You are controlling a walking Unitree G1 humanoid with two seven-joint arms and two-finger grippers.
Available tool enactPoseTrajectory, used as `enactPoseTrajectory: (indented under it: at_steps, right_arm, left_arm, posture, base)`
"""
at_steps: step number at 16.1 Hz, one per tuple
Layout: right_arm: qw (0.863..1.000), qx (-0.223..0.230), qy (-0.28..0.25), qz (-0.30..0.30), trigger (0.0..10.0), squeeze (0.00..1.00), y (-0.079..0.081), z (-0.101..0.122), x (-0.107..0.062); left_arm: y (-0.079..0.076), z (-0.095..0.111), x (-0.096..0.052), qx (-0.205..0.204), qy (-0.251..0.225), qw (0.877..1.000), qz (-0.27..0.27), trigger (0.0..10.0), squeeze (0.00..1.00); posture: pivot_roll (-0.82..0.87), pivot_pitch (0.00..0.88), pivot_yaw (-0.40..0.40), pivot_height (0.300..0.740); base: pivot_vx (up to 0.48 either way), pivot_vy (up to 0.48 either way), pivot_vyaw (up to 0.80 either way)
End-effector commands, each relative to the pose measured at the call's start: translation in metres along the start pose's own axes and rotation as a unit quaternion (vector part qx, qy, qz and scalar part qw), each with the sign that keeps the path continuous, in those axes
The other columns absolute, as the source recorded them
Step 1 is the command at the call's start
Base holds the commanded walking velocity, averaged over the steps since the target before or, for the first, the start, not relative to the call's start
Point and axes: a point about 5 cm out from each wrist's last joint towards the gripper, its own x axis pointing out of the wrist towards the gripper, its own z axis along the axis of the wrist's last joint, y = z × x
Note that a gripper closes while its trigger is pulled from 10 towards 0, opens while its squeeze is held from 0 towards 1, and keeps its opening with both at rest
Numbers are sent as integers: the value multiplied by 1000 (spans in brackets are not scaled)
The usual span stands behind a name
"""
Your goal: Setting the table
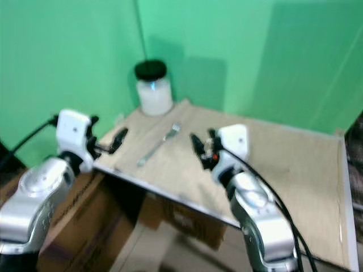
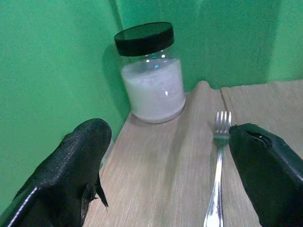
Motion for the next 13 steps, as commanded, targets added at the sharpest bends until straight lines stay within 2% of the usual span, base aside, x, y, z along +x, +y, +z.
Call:
enactPoseTrajectory:
  at_steps: [1,4,8,11,13]
  right_arm:
    - [1000,-5,6,-9,10000,0,-7,0,-1]
    - [1000,-6,7,-6,10000,0,-7,0,-1]
    - [1000,-20,20,7,10000,0,-7,0,-1]
    - [997,-28,47,55,10000,0,-6,0,-2]
    - [994,-36,55,83,10000,0,-5,3,-4]
  left_arm:
    - [-5,1,2,0,-2,1000,-14,10000,1000]
    - [-5,0,1,0,2,1000,-19,10000,1000]
    - [-5,-4,0,6,13,999,-30,10000,1000]
    - [-3,-9,0,24,30,998,-47,10000,1000]
    - [2,-17,1,41,64,995,-58,10000,996]
  posture:
    - [72,0,109,740]
    - [69,0,111,740]
    - [67,0,112,740]
    - [61,0,115,740]
    - [59,0,116,740]
  base:
    - [289,0,-481]
    - [290,0,-800]
    - [277,0,0]
    - [0,0,0]
    - [0,0,0]
